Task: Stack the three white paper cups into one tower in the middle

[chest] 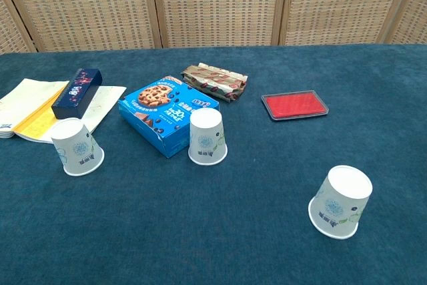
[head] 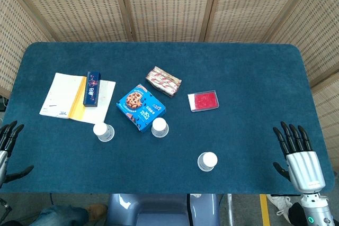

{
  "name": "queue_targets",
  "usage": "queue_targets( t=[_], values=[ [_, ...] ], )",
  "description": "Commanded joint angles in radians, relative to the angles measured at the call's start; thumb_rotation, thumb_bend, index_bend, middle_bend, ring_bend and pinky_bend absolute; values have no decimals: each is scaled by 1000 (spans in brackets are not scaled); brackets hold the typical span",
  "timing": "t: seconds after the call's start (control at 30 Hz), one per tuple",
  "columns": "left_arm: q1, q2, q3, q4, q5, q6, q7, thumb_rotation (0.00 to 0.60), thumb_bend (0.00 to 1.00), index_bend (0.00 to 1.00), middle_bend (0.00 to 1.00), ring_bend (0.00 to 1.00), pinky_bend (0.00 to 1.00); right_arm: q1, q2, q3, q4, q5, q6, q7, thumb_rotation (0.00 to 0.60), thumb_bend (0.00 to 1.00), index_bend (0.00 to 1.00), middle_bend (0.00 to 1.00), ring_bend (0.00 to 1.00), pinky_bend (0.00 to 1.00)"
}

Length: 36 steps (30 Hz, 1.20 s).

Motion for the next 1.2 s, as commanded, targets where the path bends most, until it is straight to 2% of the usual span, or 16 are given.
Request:
queue_targets(
  t=[0.03,0.3,0.4,0.5,0.6,0.67,0.87,1.2],
  values=[
    [0,0,0,1,0,0,-1,600,0,0,0,0,0,-4,7,-3,-12,-2,-12,1,600,0,0,0,0,0],
    [1,-2,-3,0,-5,-2,2,600,0,0,0,0,0,34,20,-34,-23,-40,-104,53,600,0,1,0,0,12],
    [0,-4,-3,-1,-4,-3,7,600,0,0,0,0,0,80,32,-54,-46,-76,-185,74,600,0,24,38,13,92],
    [-3,-7,-4,-1,-8,-10,16,600,0,0,0,0,0,154,62,-73,-120,-95,-318,121,600,16,75,116,84,178],
    [-10,-11,-6,-1,-20,-27,27,600,0,0,0,0,0,235,56,-65,-188,-78,-458,151,600,137,160,206,167,264],
    [-11,-11,-8,-3,-21,-27,28,600,0,0,0,0,0,265,30,-52,-193,-43,-521,127,600,196,192,237,194,290],
    [-14,-9,-4,-1,-16,-37,25,600,0,0,0,0,0,307,-41,-26,-195,64,-635,15,600,255,213,249,206,298],
    [-18,-8,-1,0,-13,-45,25,600,0,0,0,0,0,331,-123,-2,-164,171,-677,-105,600,331,270,305,256,347]
  ],
)
